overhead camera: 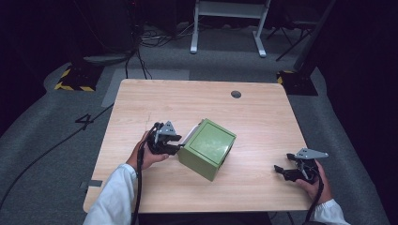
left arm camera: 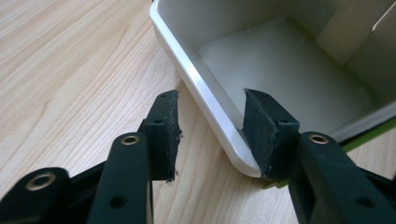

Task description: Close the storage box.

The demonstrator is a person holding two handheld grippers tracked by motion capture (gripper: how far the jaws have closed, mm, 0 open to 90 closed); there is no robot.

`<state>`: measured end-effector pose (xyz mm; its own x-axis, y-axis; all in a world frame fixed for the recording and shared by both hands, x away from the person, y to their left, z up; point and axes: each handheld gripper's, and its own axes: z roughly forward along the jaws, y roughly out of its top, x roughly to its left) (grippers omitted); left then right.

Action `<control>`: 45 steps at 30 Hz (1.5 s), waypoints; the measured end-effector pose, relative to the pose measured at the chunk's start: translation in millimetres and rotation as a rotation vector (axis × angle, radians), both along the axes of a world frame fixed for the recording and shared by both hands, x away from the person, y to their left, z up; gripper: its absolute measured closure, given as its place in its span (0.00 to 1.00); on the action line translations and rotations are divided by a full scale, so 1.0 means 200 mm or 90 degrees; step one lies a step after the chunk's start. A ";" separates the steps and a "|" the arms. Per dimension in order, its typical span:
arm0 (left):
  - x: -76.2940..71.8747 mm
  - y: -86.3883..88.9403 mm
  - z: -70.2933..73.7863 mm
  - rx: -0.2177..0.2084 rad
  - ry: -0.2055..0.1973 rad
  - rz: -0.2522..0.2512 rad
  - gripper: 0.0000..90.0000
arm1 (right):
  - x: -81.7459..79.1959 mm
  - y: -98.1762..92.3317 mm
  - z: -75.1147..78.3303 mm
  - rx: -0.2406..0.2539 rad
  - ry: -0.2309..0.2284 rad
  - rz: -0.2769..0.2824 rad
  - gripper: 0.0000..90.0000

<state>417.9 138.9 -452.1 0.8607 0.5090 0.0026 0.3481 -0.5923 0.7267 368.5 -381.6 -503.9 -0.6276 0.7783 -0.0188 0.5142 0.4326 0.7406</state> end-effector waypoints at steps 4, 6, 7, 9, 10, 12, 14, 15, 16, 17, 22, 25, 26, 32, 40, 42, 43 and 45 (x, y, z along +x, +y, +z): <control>-0.01 0.01 0.01 0.008 -0.010 0.007 0.56 | 0.00 0.00 0.00 0.000 0.000 0.000 0.18; -0.01 0.02 0.02 0.007 -0.008 0.014 0.53 | 0.00 0.00 0.00 0.000 -0.001 0.000 0.18; -0.01 0.02 0.02 0.007 -0.007 0.014 0.52 | 0.00 0.00 0.00 0.000 -0.001 0.000 0.18; -0.01 0.03 0.03 0.008 -0.009 0.018 0.46 | 0.00 0.00 0.00 0.000 0.000 0.000 0.18; -0.01 0.04 0.04 0.008 -0.007 0.024 0.43 | 0.00 0.00 0.00 0.000 0.000 0.000 0.18; -0.01 0.06 0.05 0.006 -0.007 0.031 0.39 | 0.00 0.00 0.00 0.000 0.000 0.000 0.18; -0.02 0.08 0.06 0.006 -0.014 0.041 0.32 | 0.00 0.00 0.00 0.000 0.000 0.000 0.18; -0.03 0.08 0.06 0.012 -0.022 0.044 0.32 | 0.00 0.00 0.00 0.000 0.000 0.000 0.18; -0.03 0.08 0.07 0.023 -0.036 0.051 0.31 | 0.00 0.00 0.00 0.000 0.000 0.000 0.18; -0.04 0.08 0.07 0.033 -0.042 0.058 0.28 | 0.00 0.00 0.00 0.000 0.000 0.000 0.18; -0.05 0.11 0.06 0.062 -0.047 0.077 0.25 | 0.00 0.00 0.00 0.001 0.001 -0.002 0.18; -0.07 0.11 0.05 0.076 -0.053 0.077 0.24 | 0.00 0.00 0.00 0.001 0.001 -0.002 0.18; -0.07 0.12 0.05 0.074 -0.051 0.075 0.24 | 0.00 0.00 0.00 0.001 0.001 -0.002 0.18; -0.10 0.14 0.05 0.087 -0.060 0.070 0.20 | 0.00 0.00 0.00 0.000 0.001 -0.002 0.18; -0.16 0.19 0.03 0.117 -0.072 0.084 0.20 | 0.00 0.00 0.00 0.000 0.000 -0.002 0.18; -0.18 0.21 0.03 0.130 -0.072 0.087 0.20 | -0.01 0.00 0.00 -0.001 0.000 -0.002 0.18; -0.19 0.22 0.02 0.133 -0.075 0.089 0.20 | -0.01 0.00 0.00 -0.001 0.000 -0.002 0.18; -0.20 0.24 0.01 0.139 -0.075 0.094 0.20 | -0.01 0.00 0.00 -0.001 0.000 -0.002 0.18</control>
